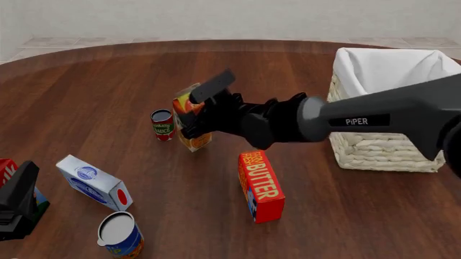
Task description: Pick up the orange juice, and put it in the basket.
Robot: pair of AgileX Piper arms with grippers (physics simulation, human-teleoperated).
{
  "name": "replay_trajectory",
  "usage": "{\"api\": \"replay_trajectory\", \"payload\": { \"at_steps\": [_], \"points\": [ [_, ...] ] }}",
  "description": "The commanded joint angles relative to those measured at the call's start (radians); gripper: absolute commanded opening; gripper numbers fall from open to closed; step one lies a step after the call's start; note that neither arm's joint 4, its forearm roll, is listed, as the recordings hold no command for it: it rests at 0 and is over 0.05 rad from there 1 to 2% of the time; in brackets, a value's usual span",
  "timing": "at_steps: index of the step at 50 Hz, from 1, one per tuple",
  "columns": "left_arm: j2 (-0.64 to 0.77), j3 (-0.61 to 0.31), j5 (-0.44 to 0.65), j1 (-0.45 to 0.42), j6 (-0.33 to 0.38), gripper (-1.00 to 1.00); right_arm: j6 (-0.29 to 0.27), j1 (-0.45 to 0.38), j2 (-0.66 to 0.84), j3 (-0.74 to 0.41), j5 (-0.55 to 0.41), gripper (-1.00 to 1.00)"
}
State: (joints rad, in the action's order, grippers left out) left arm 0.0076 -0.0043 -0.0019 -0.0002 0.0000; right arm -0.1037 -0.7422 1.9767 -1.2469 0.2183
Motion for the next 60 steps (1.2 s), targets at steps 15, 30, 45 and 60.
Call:
{"api": "replay_trajectory", "payload": {
  "at_steps": [15, 30, 45, 60],
  "points": [
    [0.0, 0.0, 0.0, 0.0, 0.0, 1.0, 0.002, -0.004, -0.168, 0.054, -0.019, -1.0],
    [0.0, 0.0, 0.0, 0.0, 0.0, 1.0, -0.006, 0.01, -0.309, 0.104, -0.053, -1.0],
    [0.0, 0.0, 0.0, 0.0, 0.0, 1.0, -0.019, 0.079, -0.43, 0.099, -0.104, -1.0],
    [0.0, 0.0, 0.0, 0.0, 0.0, 1.0, -0.027, 0.164, -0.523, 0.06, -0.153, -1.0]
  ]
}}
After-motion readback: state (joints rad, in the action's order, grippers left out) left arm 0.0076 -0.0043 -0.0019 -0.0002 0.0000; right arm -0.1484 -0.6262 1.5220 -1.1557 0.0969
